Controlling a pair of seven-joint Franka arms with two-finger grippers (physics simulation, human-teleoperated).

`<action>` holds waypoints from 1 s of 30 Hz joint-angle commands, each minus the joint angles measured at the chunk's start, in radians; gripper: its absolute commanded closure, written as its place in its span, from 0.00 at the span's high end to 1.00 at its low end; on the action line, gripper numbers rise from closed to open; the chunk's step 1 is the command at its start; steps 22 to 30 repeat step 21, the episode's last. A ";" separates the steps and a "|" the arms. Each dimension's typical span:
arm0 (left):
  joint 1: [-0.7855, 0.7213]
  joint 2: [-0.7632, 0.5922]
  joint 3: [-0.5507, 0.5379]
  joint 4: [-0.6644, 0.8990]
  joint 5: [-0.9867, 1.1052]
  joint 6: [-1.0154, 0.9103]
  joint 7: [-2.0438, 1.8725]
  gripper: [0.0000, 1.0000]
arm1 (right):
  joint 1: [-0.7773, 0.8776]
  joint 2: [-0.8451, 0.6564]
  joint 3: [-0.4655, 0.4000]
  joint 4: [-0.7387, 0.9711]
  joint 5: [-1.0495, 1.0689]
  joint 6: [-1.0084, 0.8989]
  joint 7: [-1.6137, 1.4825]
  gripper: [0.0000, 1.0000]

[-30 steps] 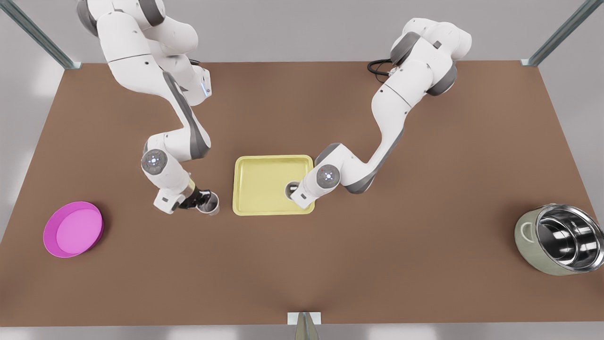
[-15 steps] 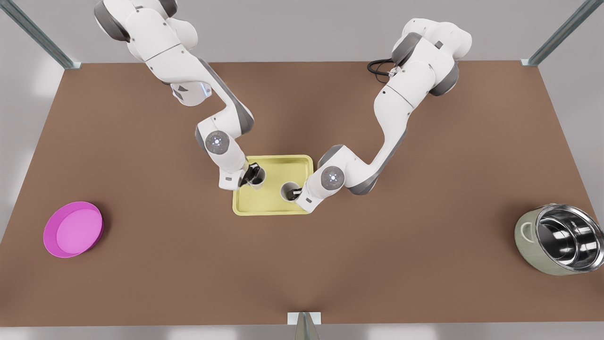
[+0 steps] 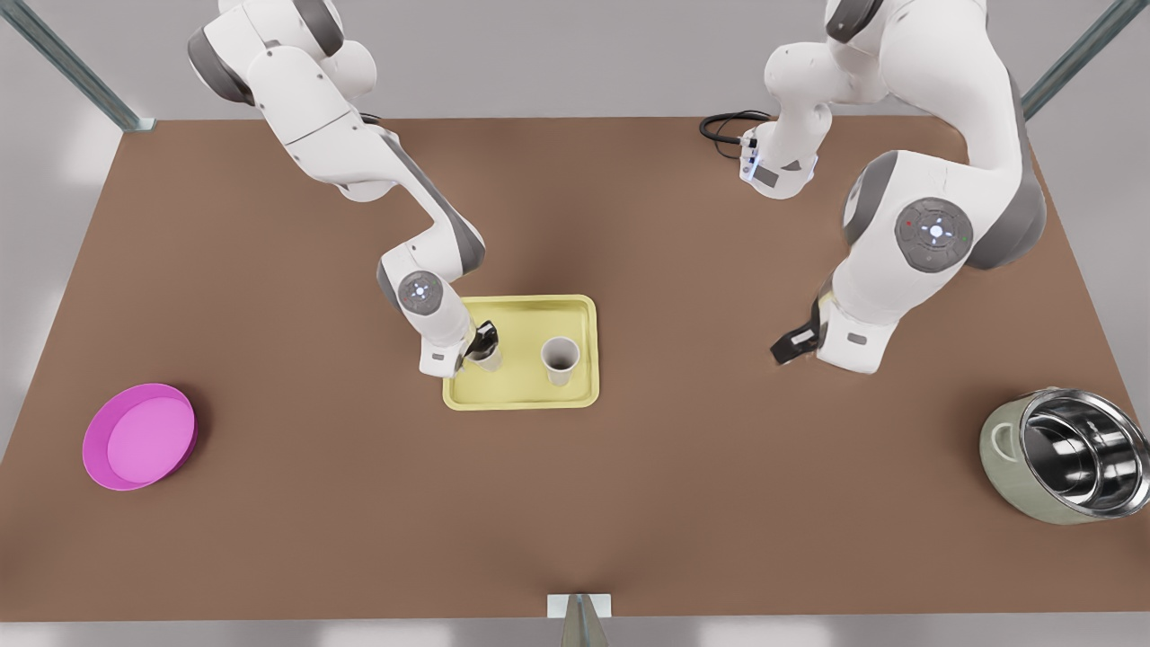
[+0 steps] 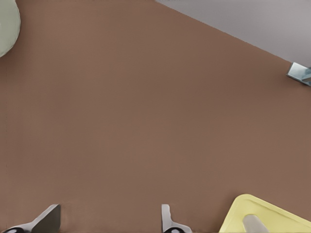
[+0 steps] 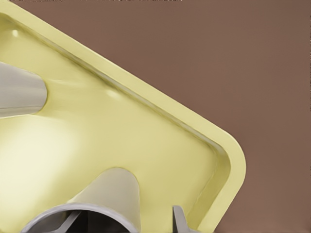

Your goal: Use both arms to respectively pick up the white IKEA cups from the middle-left and middle-right positions, then place the white IKEA cups onto the middle-middle tray, ensuring that the cups remain upright and do not tip over

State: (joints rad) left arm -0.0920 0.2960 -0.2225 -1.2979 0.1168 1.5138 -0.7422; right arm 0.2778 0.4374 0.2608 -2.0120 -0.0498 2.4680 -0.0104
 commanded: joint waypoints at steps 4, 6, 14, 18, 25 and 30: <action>-0.035 -0.072 0.111 -0.035 -0.028 -0.181 0.699 1.00 | -0.014 -0.020 0.002 0.001 0.056 -0.004 -0.074 1.00; -0.034 -0.055 0.109 -0.029 -0.037 -0.181 0.699 1.00 | -0.012 -0.074 0.002 0.035 0.056 -0.109 -0.071 1.00; -0.009 -0.020 0.111 -0.032 -0.146 -0.307 0.702 1.00 | -0.089 -0.049 -0.207 0.699 -0.090 -1.156 0.069 1.00; -0.017 -0.017 0.091 -0.031 -0.146 -0.271 0.675 1.00 | -0.174 -0.275 -0.253 0.654 -0.021 -1.156 0.070 1.00; -0.018 -0.023 0.077 -0.032 -0.129 -0.282 0.667 1.00 | -0.174 -0.307 -0.275 0.636 -0.021 -1.156 0.070 1.00; -0.018 -0.023 0.077 -0.032 -0.129 -0.282 0.667 1.00 | -0.174 -0.307 -0.275 0.636 -0.021 -1.156 0.070 1.00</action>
